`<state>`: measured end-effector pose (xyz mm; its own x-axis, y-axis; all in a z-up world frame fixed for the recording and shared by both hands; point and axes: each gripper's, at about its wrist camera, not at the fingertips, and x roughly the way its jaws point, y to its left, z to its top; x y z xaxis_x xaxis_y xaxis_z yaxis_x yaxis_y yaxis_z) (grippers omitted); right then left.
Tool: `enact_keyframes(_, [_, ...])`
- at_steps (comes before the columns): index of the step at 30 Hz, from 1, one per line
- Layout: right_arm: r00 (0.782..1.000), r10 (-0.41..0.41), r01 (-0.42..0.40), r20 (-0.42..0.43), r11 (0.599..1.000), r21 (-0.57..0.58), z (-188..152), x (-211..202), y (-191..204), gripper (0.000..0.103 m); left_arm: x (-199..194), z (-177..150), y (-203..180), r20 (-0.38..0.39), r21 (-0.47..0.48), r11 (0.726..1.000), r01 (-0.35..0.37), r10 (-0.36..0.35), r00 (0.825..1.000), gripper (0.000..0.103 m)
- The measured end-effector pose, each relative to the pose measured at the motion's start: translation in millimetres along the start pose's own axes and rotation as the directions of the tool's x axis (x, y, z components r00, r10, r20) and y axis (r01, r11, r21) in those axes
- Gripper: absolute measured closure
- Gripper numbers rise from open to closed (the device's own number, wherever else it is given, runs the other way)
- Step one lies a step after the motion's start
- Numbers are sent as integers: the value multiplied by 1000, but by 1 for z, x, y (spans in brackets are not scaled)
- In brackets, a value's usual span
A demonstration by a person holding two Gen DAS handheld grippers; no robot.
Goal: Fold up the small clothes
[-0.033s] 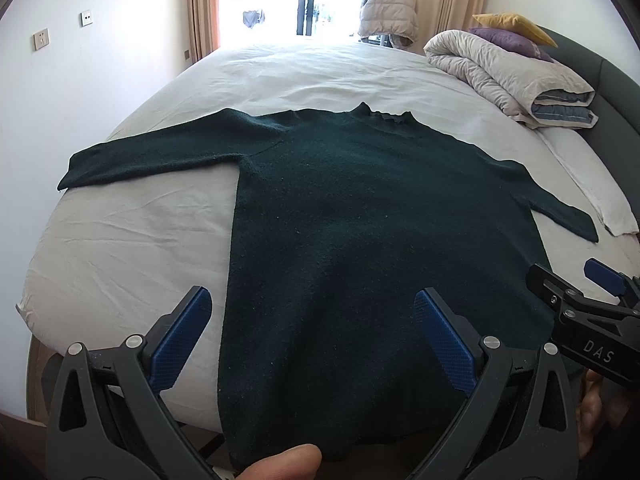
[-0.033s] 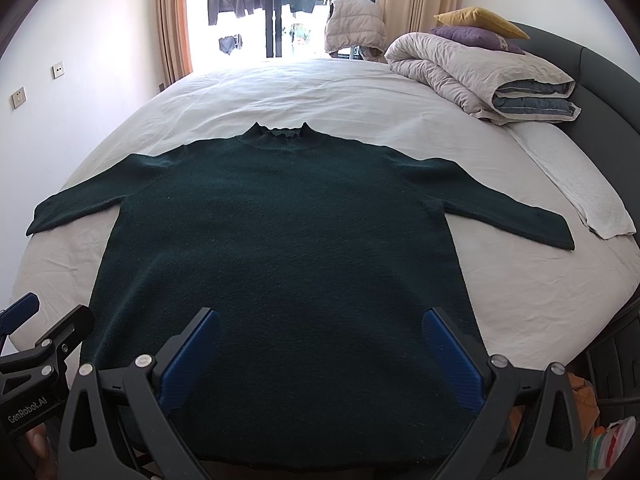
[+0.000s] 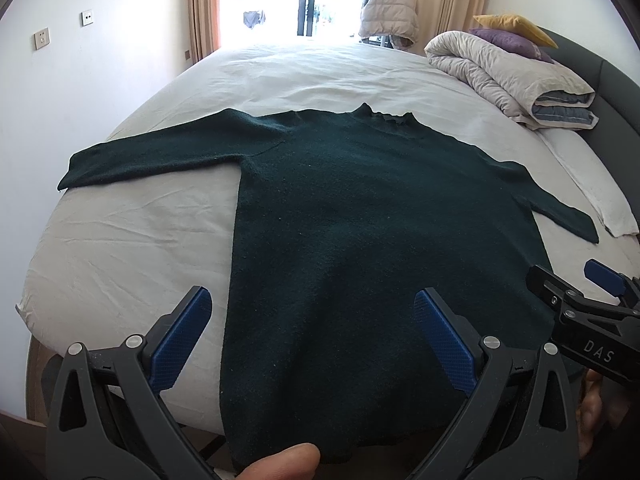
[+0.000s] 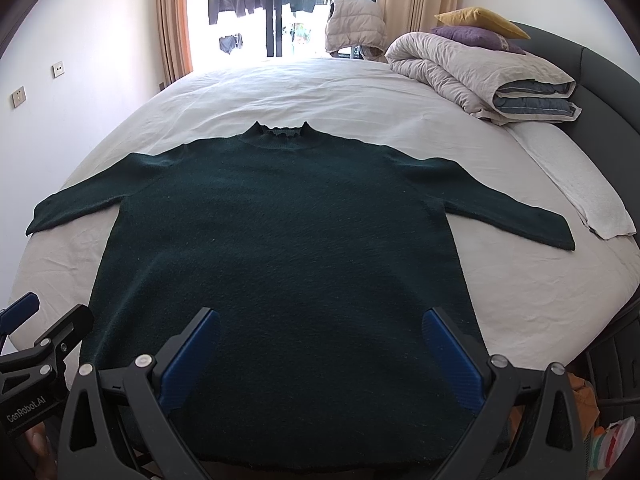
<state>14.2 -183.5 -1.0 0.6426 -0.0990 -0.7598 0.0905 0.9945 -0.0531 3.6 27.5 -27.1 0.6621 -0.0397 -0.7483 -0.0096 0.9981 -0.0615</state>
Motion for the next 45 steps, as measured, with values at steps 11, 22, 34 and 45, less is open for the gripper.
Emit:
enact_keyframes(11, [983, 174, -174, 55, 985, -1, 28, 22, 25, 0, 33, 39, 139, 108, -323, 929, 177, -150, 983, 0])
enact_keyframes(22, [926, 363, -364, 109, 931, -4, 67, 49, 79, 5, 91, 68, 334, 274, -676, 647, 352, -223, 936, 1])
enact_keyframes(34, [886, 456, -458, 86, 889, 7, 72, 70, 105, 16, 142, 63, 417, 410, -808, 373, 455, -197, 891, 2])
enact_keyframes(45, [887, 450, -457, 98, 888, 51, 65, 79, 87, 18, 176, 50, 444, 404, -854, 257, 452, -217, 888, 81])
